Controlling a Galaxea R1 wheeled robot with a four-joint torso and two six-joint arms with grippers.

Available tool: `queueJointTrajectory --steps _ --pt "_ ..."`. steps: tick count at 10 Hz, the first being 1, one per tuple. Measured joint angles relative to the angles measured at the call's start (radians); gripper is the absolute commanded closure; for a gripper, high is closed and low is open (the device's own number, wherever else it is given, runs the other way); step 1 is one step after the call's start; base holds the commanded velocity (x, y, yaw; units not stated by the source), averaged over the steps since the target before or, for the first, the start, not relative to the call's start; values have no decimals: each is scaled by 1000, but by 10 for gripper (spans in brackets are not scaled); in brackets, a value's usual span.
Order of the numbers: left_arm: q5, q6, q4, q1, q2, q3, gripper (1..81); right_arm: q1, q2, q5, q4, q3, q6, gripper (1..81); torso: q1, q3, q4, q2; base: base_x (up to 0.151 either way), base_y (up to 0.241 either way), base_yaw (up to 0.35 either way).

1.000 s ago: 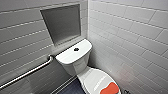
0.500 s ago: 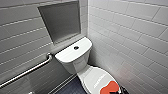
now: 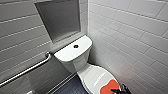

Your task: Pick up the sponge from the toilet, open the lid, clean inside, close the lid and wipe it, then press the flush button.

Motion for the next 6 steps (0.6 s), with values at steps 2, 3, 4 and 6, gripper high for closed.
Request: queueJointTrajectory --steps 2,3,4,6 --pt "-1 0 0 0 -5 -2 10 11 4 5 0 -7 11 10 0 0 0 0 0 0 0" --pt "0 0 0 0 -6 -1 10 11 16 5 0 -20 11 10 0 0 0 0 0 0 0" --pt "-1 0 0 0 -9 -2 10 11 40 5 0 -54 12 10 0 0 0 0 0 0 0" --pt "0 -3 -3 0 -15 -2 10 11 90 5 0 -136 14 10 0 0 0 0 0 0 0"
